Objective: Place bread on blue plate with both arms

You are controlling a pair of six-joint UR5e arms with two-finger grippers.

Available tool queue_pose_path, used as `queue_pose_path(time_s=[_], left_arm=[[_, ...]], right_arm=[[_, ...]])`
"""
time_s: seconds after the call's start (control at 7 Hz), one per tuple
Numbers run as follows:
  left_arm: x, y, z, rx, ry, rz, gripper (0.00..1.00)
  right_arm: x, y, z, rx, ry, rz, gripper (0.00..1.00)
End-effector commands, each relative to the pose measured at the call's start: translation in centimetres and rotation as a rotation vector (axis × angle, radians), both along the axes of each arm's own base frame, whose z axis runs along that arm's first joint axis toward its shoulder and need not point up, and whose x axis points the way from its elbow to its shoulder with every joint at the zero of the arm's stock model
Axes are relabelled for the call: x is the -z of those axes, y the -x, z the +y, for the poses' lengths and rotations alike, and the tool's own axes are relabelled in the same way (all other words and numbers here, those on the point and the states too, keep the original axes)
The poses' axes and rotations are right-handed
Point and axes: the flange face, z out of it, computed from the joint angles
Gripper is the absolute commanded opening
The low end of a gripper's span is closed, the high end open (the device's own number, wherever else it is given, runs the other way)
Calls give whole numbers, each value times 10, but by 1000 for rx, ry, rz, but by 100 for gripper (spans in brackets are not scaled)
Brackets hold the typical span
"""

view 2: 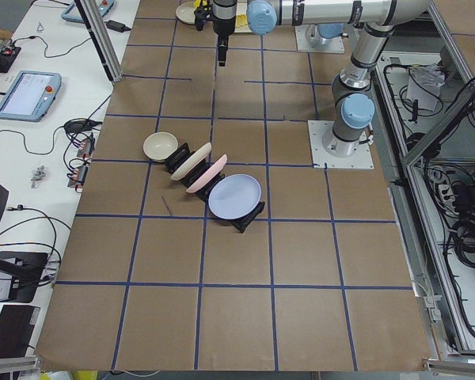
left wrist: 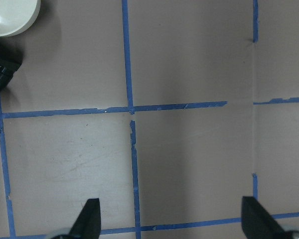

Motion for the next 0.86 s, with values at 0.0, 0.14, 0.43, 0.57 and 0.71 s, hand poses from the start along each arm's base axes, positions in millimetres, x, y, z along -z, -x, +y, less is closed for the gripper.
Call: queue_pose_path(time_s=[0.0,0.14,0.43,0.57,0.71], left_arm=[[1,0,-1,0,-2,0,100],[0,0,-1,0,-1,0,100],[-2,1,0,-9,3,2,100],[-4,0,-1,0,8,0,100],[-4,0,-1,0,10,0,100]], right_arm=[[16,19,-17,-252,-2,10,98],[37,53,-18,-292,-27,2,98],[87,108,-12,-331,-29,-22,98],[110,115,-10,-327,-9,-43,98],[139,116,1,-322,-28,-51,99]])
